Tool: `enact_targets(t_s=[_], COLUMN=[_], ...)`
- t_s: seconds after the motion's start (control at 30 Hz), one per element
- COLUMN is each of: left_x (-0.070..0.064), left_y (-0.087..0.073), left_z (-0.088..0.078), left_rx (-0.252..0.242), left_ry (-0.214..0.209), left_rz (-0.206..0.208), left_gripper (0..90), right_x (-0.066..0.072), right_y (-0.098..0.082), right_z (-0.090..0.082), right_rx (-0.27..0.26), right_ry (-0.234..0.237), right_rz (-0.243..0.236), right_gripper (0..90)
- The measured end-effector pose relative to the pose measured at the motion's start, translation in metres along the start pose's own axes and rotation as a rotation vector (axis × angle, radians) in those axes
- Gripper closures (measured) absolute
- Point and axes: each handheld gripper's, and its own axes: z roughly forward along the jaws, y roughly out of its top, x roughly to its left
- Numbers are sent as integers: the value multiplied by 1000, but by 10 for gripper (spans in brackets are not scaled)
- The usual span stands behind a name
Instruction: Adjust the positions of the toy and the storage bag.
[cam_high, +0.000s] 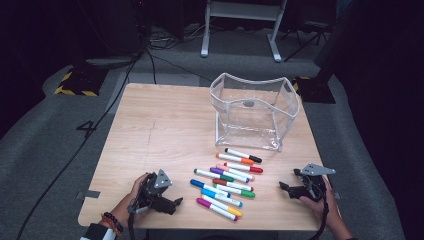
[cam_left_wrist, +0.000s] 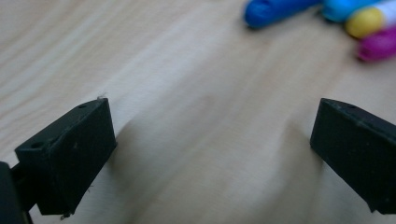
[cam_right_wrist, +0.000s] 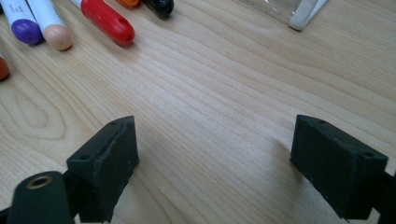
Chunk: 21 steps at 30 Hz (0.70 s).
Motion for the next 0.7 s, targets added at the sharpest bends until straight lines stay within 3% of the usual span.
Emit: enact_targets(t_s=[0.17,0.23,0.33,0.57,0.63,0.7], left_x=[-14,-23,-33,-47,-56,-61], left_y=[-1,0,3,13,20,24], left_z=[1,2,5,13,19,23], left_rx=[-16,-17,-22,-18,-19,-15], left_ry=[-4,-38,-56,-38,-30,-26], left_rz=[4,40,65,45,41,36], left_gripper=[1,1,3,4,4,4], right_x=[0,0,0,-11,-23,-30], right_y=[0,1,2,9,17,23], right_z=[0,1,2,7,8,7], right_rx=[1,2,6,28,29,-21], right_ry=[0,1,-5,15,-14,-1], right_rz=[3,7,13,-10,20,46], right_gripper=[147,145,145,154,213,226])
